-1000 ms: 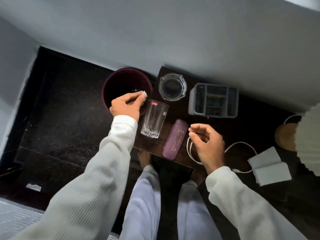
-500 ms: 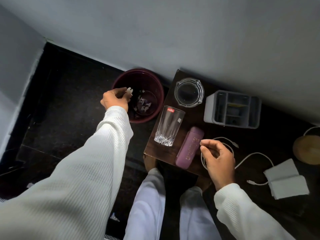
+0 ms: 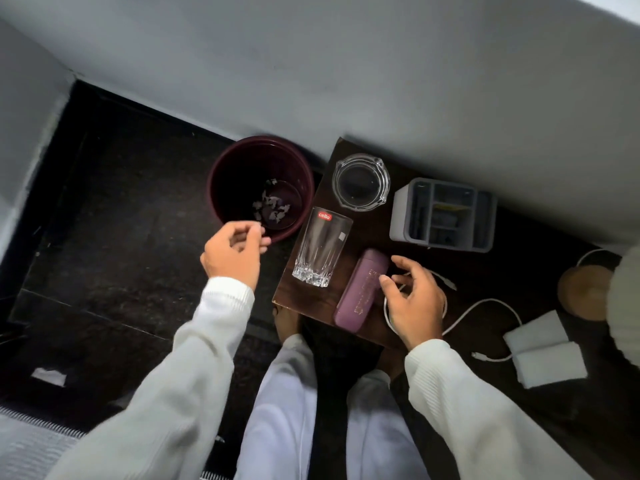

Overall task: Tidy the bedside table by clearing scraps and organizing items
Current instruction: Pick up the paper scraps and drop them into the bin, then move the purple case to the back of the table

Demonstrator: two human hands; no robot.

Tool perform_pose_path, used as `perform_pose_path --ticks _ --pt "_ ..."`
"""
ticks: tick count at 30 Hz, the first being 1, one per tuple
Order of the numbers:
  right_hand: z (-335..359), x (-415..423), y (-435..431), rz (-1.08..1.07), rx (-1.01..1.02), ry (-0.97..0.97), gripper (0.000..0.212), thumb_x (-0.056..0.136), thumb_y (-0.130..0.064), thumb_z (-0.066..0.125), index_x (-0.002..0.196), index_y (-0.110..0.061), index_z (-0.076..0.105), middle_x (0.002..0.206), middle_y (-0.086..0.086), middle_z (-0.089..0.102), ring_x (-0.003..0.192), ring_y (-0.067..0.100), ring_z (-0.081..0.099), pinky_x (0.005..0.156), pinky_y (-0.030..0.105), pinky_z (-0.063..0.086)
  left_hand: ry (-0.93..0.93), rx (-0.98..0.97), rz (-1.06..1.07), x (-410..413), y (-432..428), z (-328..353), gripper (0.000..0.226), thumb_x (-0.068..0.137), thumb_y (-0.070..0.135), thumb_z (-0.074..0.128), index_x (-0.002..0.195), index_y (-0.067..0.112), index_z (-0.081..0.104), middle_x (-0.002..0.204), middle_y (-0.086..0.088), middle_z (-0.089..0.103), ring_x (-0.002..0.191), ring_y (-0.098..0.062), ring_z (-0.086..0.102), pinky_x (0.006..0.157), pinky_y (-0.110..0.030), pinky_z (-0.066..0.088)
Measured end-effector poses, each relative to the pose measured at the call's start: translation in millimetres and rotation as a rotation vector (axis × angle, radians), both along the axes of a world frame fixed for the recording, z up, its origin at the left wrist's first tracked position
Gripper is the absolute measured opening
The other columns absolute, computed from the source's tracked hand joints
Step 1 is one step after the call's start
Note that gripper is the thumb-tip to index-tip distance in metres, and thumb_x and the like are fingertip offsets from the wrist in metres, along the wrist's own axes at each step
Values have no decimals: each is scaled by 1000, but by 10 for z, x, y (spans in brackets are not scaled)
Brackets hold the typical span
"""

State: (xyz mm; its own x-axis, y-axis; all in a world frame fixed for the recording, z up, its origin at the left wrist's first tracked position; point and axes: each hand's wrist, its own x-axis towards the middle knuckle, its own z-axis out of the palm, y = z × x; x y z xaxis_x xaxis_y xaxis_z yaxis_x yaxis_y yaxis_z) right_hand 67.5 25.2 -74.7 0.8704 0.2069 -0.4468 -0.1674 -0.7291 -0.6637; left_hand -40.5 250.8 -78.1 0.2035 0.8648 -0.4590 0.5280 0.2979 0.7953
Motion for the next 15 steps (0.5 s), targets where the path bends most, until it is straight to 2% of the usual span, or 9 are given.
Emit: perform_pose_path --ticks 3,5,7,11,13,15 --pt "-38 30 -13 119 -26 23 50 86 -23 74 132 -24 58 129 -1 54 99 10 59 77 9 45 -100 -33 32 -118 -418 155 8 91 10 65 86 14 69 78 -4 74 66 -10 72 63 -20 59" --pt "-53 49 -15 182 -46 35 56 86 -25 74 138 -26 53 132 1 51 103 11 57 88 26 53 -137 -55 20 -161 -717 234 12 91 10 65 84 18 69 76 -4 74 64 -10 71 60 -19 58" --pt "-62 67 -1 237 -57 41 59 86 -26 73 141 -25 50 132 2 50 107 15 56 96 38 53 -136 -79 4 -174 -1011 276 17 91 11 66 81 23 69 71 -1 74 61 -10 69 59 -20 56" --pt "-107 125 -12 331 -68 40 62 86 -25 73 143 -24 48 135 6 49 117 23 56 103 44 47 -52 -180 -12 -167 -1519 279 20 90 11 66 78 27 69 72 -2 73 65 -15 69 65 -32 59" --pt "-131 161 -36 354 -84 40 62 86 -25 73 142 -24 48 136 6 49 117 24 56 102 43 48 47 -182 -55 -160 -1668 245 11 89 14 67 85 23 71 83 -4 74 76 -18 70 75 -38 60" --pt "-154 186 -69 373 -103 43 60 86 -23 73 142 -25 49 135 6 51 115 24 58 101 42 49 157 -112 -97 -133 -1755 208 9 88 15 67 92 22 72 95 0 70 82 -16 67 83 -36 57"
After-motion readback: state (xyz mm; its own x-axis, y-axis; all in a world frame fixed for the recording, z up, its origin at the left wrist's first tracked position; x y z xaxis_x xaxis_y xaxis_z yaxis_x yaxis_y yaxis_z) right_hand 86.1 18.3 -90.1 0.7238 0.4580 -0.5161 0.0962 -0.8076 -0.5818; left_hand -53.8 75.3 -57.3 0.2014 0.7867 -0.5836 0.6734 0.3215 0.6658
